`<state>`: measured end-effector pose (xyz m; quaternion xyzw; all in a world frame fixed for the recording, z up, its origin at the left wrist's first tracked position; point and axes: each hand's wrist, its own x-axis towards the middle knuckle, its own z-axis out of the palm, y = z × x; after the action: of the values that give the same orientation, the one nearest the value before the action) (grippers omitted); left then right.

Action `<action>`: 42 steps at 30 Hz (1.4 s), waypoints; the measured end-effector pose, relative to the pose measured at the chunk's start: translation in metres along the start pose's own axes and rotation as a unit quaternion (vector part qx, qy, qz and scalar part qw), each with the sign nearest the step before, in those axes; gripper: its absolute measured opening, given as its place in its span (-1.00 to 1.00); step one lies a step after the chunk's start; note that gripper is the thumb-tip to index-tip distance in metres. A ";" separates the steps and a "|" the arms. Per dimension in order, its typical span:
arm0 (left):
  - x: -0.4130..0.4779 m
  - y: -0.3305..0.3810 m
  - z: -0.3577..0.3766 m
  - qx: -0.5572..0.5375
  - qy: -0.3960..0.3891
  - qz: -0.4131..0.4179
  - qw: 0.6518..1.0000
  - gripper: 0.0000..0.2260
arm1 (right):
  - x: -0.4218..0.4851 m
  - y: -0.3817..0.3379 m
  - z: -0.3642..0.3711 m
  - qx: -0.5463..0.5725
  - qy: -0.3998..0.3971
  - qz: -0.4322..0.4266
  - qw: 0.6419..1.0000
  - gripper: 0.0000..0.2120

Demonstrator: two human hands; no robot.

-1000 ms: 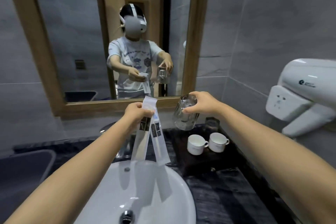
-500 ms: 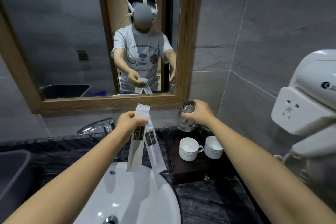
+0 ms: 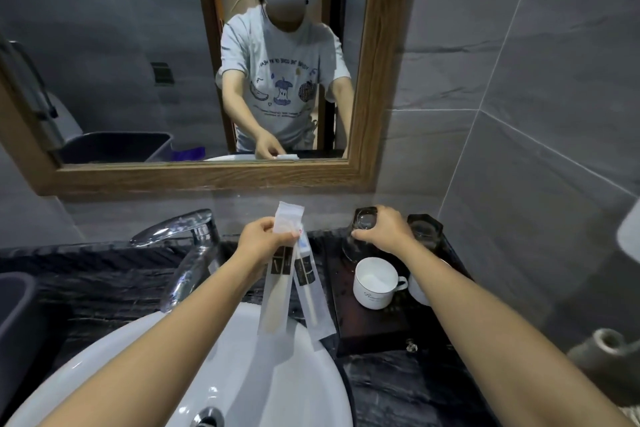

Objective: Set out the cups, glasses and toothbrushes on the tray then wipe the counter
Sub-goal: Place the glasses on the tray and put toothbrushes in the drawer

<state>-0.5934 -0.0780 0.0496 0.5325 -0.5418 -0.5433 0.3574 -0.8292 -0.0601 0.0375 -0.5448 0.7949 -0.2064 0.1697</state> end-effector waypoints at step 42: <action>0.011 -0.023 0.000 -0.056 -0.027 -0.054 0.997 -0.73 | -0.009 -0.012 0.010 -0.022 -0.063 0.051 0.996 -0.09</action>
<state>-0.5913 -0.0849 0.0257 0.5252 -0.4903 -0.6054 0.3424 -0.8120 -0.0570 0.0353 -0.5187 0.8139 -0.1453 0.2178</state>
